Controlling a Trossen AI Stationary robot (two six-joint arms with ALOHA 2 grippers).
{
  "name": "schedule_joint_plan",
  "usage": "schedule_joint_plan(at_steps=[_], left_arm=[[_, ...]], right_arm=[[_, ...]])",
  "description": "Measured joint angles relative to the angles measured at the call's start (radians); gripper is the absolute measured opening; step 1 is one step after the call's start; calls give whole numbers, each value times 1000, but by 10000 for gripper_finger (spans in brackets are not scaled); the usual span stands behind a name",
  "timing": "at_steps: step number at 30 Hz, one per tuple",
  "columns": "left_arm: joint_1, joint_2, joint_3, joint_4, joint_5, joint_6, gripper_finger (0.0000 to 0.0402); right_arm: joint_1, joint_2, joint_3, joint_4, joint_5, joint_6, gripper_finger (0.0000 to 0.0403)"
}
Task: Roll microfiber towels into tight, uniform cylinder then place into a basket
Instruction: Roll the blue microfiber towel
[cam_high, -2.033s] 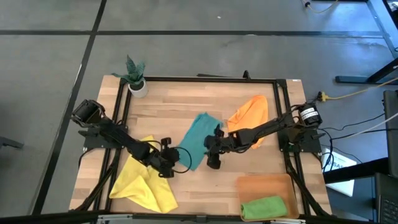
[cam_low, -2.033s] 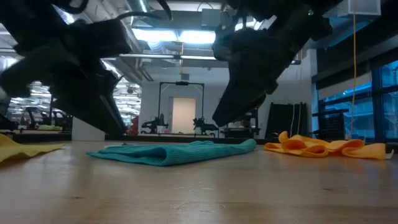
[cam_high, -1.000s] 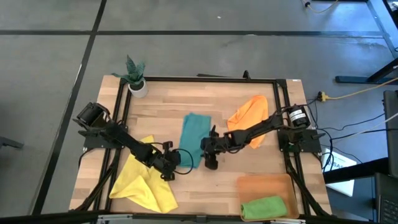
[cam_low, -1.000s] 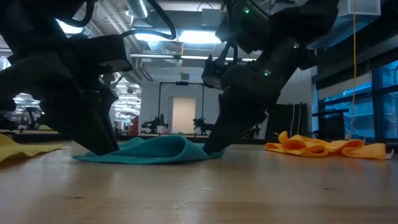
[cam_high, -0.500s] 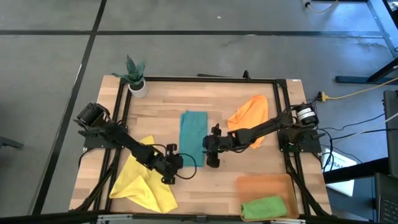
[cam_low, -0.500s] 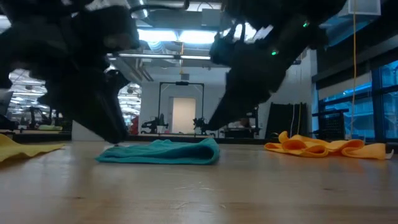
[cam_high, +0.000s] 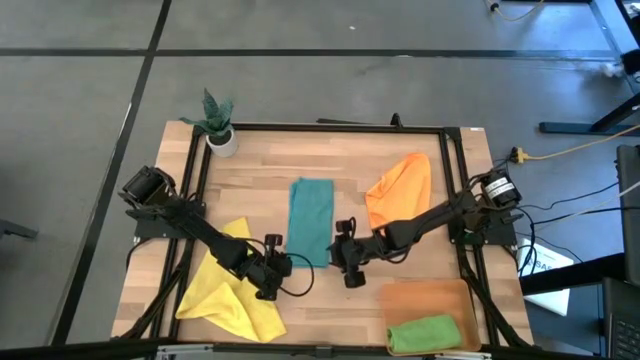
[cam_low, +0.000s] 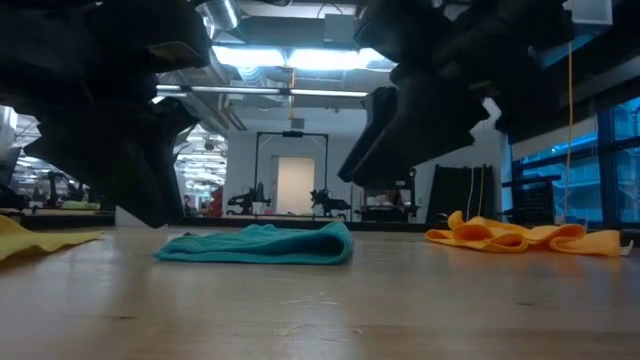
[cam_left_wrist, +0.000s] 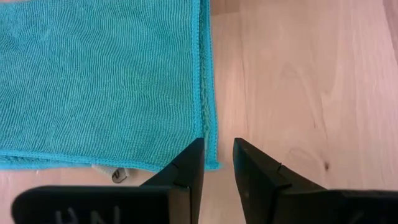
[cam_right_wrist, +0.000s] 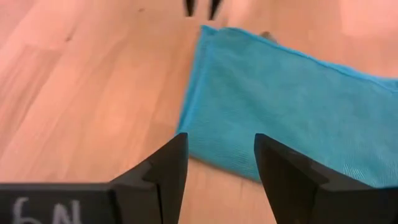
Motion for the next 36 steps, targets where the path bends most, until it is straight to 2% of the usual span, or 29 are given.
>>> schedule_joint_plan(at_steps=[8, 13, 33, 36], left_arm=[[0, 0, 0, 1, 0, -1, 78], [0, -1, 0, 2, 0, -2, 78], [1, -2, 1, 2, 0, -2, 78], [1, -2, 1, 1, 2, -2, 78]], right_arm=[[33, 79, 1, 65, -14, -188, 186], [32, 129, 2, 117, 45, -250, 186], [18, 192, 4, 168, 97, -255, 186], [18, 194, 4, 172, 98, -249, 175]])
